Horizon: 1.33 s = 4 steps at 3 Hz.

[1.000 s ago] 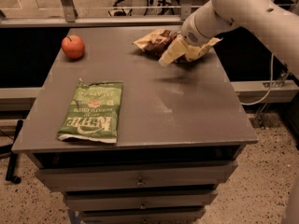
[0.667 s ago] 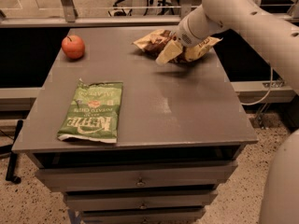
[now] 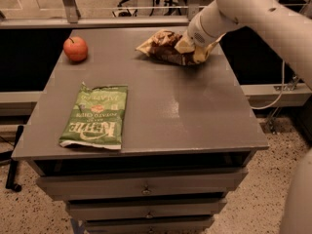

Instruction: Pick brown chip bag

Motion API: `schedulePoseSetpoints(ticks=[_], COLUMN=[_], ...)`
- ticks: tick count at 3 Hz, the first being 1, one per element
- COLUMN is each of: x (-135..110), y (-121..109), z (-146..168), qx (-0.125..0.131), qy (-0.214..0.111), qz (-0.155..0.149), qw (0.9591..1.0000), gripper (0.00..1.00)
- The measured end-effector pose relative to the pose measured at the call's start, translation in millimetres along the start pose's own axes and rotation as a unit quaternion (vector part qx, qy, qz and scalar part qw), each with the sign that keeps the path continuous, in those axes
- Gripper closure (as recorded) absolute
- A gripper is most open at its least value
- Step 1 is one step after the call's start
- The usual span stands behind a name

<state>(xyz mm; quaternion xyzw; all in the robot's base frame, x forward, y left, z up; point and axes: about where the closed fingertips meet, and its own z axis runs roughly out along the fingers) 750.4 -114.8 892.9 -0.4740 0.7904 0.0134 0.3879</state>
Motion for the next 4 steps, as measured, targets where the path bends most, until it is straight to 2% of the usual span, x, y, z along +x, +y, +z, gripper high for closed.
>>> schedulePoseSetpoints(ticks=[1,2,3,4], x=[-9.4,-15.4,-18.4,-24.4], y=[4.1,-3.0,-16.5,-34.1], z=[-28.8,-71.6,-117.5,-169.7], qx=[0.002,-0.009,-0.029,-0.055], qy=[-0.007,-0.055,-0.131,-0.203], qz=[-0.012,0.010,0.048,0.090], qw=[0.9999,0.9984,0.9898,0.9734], gripper=[0.94,1.00,1.00,1.00])
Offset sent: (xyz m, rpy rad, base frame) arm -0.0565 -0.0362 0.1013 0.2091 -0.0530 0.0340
